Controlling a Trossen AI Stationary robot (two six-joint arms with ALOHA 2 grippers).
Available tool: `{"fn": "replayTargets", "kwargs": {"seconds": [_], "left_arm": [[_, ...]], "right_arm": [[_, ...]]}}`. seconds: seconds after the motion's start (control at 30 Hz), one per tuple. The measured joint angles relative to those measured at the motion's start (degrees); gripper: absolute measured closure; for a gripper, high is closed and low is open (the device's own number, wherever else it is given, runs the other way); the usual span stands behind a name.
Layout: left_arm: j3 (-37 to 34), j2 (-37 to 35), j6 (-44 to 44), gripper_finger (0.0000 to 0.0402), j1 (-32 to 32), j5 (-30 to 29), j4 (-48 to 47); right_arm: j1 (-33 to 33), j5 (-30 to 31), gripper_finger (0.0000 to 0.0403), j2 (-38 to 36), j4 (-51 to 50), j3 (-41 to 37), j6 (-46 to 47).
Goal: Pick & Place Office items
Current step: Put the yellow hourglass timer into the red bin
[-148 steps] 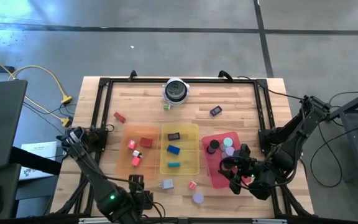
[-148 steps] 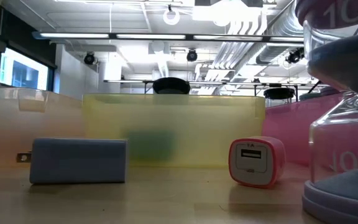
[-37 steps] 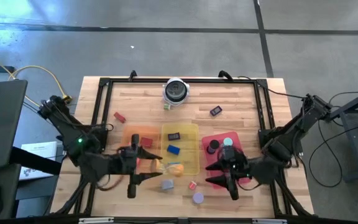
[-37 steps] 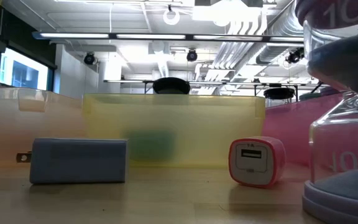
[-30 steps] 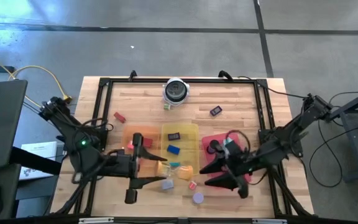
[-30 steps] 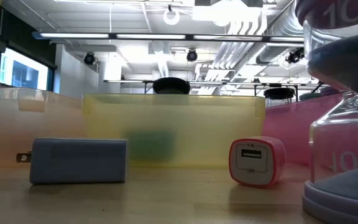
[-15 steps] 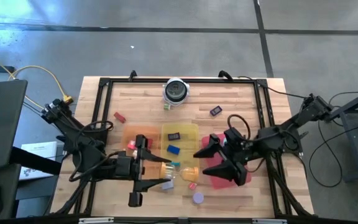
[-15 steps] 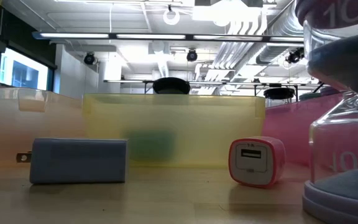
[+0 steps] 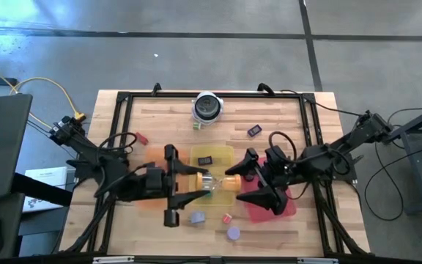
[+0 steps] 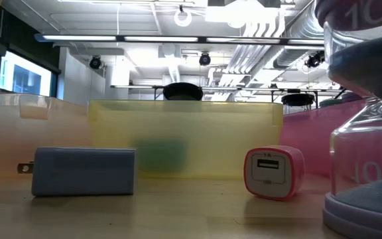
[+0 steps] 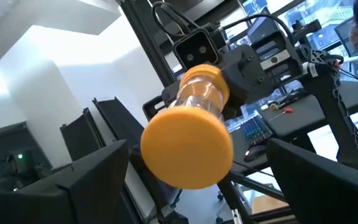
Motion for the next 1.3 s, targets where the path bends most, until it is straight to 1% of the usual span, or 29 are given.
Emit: {"fn": "replayTargets", "kwargs": {"seconds": [0.3, 0.5, 0.67, 0.93, 0.97, 1.03, 1.13, 1.3], "left_arm": [[0.0, 0.0, -0.9, 0.0210, 2.4, 0.6, -1.8], [0.0, 0.0, -0.9, 0.0210, 3.4, 0.6, -2.3], [0.0, 0.0, -1.1, 0.0210, 3.5, 0.6, -3.5], [0.0, 0.0, -1.1, 0.0210, 3.5, 0.5, -4.1], [0.0, 0.0, -1.0, 0.0209, 3.5, 0.3, -4.2], [0.0, 0.0, -0.2, 0.0198, 3.5, 0.4, -4.1], [0.0, 0.0, 0.5, 0.0178, 3.5, 0.1, -4.2], [0.0, 0.0, 0.7, 0.0170, 3.5, -0.2, -4.1]], "right_arm": [[-2.9, -4.7, 0.0039, 0.0, 0.3, 0.0, 0.3], [-4.6, -7.7, 0.0064, 0.0, 0.2, 0.0, 1.9], [-5.2, -7.8, 0.0108, 0.0, 0.0, 0.0, 1.8], [-5.5, -6.7, 0.0220, 0.0, -0.7, 0.0, -0.4], [-5.6, -6.8, 0.0227, 0.0, -1.0, 0.0, -0.8], [-5.6, -6.7, 0.0227, 0.0, -1.1, 0.0, -1.4], [-5.5, -5.0, 0.0227, 0.0, -2.0, 0.0, -1.6], [-5.5, -4.7, 0.0227, 0.1, -3.1, 0.0, -1.1]]}}
